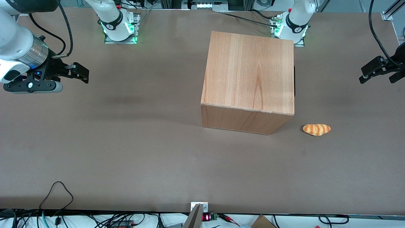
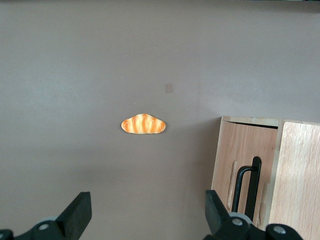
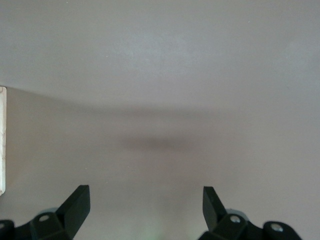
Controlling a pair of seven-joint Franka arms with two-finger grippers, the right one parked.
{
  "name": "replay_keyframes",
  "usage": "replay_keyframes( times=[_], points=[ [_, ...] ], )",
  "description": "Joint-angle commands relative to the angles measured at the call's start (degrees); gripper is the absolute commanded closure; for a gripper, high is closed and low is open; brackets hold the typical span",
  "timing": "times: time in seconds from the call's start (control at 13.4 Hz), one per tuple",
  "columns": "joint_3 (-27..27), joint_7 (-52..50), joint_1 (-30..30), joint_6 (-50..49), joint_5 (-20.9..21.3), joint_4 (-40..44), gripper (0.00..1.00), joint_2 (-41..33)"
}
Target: Open top drawer with left arm
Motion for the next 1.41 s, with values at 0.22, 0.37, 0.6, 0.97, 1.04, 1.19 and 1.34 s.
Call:
replay_keyframes(
  times=[0.22, 0.37, 0.6, 0.97, 1.04, 1.19, 1.34],
  points=[
    [-0.03, 0.19, -0.15, -1.84, 0.87, 1.61, 0.00, 0.29],
    [-0.03, -0.15, -0.32, -2.10, 0.70, 1.34, 0.00, 0.55],
    [-0.03, -0.07, -0.41, -5.61, 0.26, 0.64, 0.00, 1.87],
    [-0.73, 0.63, -0.50, -4.92, -6.49, -4.62, 0.00, 2.66],
    [-0.82, 0.64, -0.50, -3.35, -8.51, -7.77, 0.00, 2.58],
    [-1.26, 0.72, -0.58, -1.06, -10.63, -11.64, 0.00, 2.40],
    [-3.01, 0.72, -0.41, 2.54, -11.78, -16.04, 0.00, 2.22]
  ],
)
